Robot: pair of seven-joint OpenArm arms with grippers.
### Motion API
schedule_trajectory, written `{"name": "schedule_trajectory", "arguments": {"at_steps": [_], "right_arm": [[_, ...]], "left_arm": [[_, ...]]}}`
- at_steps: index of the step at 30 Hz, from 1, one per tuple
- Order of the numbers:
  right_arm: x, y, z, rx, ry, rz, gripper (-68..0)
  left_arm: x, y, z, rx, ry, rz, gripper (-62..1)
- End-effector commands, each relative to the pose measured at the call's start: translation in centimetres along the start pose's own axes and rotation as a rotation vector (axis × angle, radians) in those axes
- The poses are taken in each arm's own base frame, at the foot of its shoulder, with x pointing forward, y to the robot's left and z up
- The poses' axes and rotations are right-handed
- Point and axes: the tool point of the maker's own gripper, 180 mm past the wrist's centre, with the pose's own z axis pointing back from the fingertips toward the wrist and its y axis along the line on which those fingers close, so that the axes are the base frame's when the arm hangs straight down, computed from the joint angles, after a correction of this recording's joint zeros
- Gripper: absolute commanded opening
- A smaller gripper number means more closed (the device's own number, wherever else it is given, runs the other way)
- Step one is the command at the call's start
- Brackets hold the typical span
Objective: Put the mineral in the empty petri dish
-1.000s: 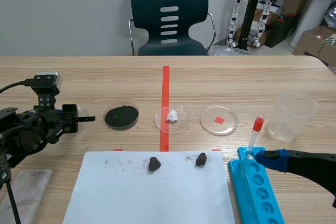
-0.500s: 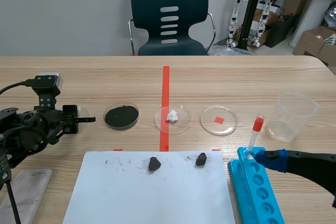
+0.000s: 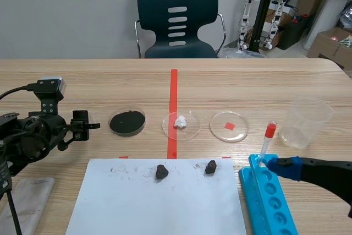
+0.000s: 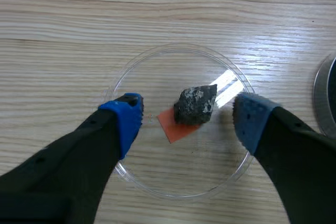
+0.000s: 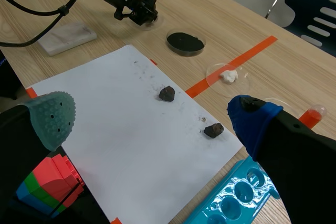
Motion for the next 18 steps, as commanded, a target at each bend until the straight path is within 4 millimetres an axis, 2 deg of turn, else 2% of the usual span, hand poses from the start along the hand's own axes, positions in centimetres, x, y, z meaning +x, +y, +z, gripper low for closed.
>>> {"name": "schedule_trajectory", "arguments": {"at_steps": [1,4,10,13,18], "right_arm": [[1.2,-0.4,-0.2,-0.014,-0.042,0.006,-6.9],[1.2,-0.4,-0.2,-0.014,-0.042,0.006,-6.9],[1.2,-0.4,-0.2,-0.014,-0.043,0.006,-6.9],[1.2,-0.4,-0.2,-0.014,-0.042,0.006,-6.9],[1.2,-0.4,-0.2,-0.014,-0.042,0.006,-6.9]], "left_arm": [[1.3,0.0,0.0,0.0,-0.036,0.0,-17.0],[1.4,0.3,0.0,0.004,-0.038,-0.005,-9.0],[1.5,1.5,0.2,0.02,-0.038,-0.02,-0.4],[1.5,1.7,0.4,0.002,-0.04,-0.026,1.4],[2.6,1.2,1.2,-0.026,-0.084,-0.051,1.4]]}}
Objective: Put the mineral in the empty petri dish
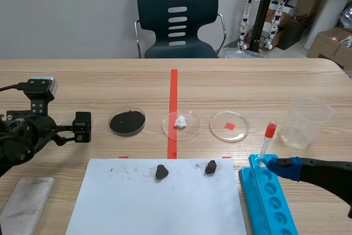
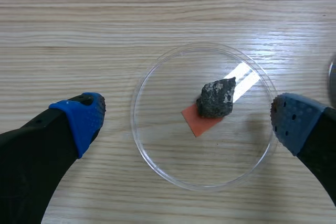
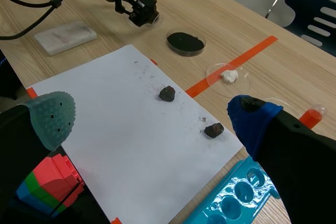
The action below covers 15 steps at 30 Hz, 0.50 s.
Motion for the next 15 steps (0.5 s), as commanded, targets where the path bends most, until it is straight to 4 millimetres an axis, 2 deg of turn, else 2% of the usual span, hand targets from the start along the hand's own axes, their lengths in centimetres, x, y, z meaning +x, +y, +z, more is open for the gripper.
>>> {"name": "schedule_trajectory", "arguments": {"at_steps": [1,7,15], "right_arm": [[1.2,-0.4,-0.2,-0.014,-0.042,0.006,-6.9],[1.2,-0.4,-0.2,-0.014,-0.042,0.006,-6.9],[1.2,-0.4,-0.2,-0.014,-0.042,0.006,-6.9]], "left_arm": [[2.6,-0.1,0.5,-0.008,-0.075,-0.008,1.4],[4.1,-0.8,1.5,-0.026,-0.13,-0.028,1.4],[4.4,-0.9,1.5,-0.027,-0.146,-0.027,1.4]]}}
